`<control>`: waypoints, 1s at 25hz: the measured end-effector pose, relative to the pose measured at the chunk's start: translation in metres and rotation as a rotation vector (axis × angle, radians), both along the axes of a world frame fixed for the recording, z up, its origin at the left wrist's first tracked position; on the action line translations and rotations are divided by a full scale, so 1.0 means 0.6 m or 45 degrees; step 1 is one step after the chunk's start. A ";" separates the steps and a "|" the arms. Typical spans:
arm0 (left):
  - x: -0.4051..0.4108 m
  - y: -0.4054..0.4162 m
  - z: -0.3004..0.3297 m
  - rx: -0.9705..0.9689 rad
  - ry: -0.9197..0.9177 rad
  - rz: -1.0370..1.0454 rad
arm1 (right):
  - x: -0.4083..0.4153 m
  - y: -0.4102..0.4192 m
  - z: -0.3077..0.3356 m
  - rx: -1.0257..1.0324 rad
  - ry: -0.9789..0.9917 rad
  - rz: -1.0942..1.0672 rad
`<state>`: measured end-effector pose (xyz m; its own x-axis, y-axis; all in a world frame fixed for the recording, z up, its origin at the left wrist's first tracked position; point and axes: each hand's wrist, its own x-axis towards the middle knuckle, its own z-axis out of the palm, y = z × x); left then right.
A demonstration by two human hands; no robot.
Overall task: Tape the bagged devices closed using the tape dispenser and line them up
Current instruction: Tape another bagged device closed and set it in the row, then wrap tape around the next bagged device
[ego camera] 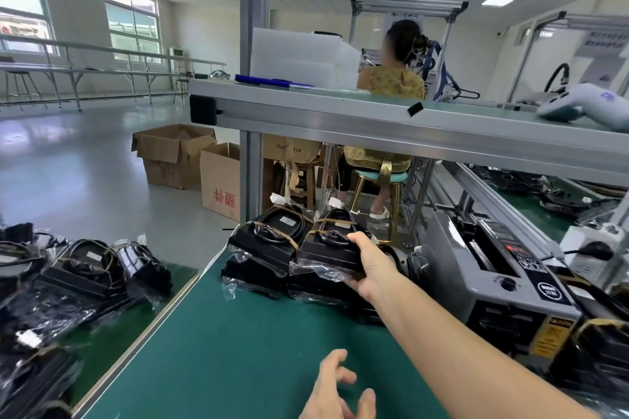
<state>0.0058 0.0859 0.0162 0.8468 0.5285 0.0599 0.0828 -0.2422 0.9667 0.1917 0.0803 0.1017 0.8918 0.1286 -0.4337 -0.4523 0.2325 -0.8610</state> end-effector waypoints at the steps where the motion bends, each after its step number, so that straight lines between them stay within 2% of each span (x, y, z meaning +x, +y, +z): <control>1: 0.000 0.001 0.001 -0.001 0.000 -0.001 | 0.002 0.000 -0.003 -0.007 0.004 -0.003; 7: 0.000 -0.004 -0.010 0.098 -0.038 -0.019 | 0.008 -0.008 -0.005 -0.238 -0.084 0.126; 12: -0.003 -0.001 -0.021 0.145 -0.005 -0.050 | 0.009 -0.021 -0.009 -0.811 -0.300 0.235; 18: -0.003 0.005 -0.031 0.129 0.036 -0.117 | -0.030 -0.035 0.018 -1.210 -0.563 0.290; 22: 0.004 0.010 -0.041 0.130 0.060 -0.116 | -0.139 -0.104 -0.006 -1.080 -1.022 0.335; 25: 0.005 0.012 -0.048 0.127 0.014 -0.129 | -0.241 -0.204 -0.058 -1.147 -1.061 0.348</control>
<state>0.0087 0.0931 -0.0123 0.8965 0.4321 0.0980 0.0637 -0.3447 0.9365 0.0468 -0.0421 0.0668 0.9276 0.3036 0.2175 0.3636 -0.6007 -0.7120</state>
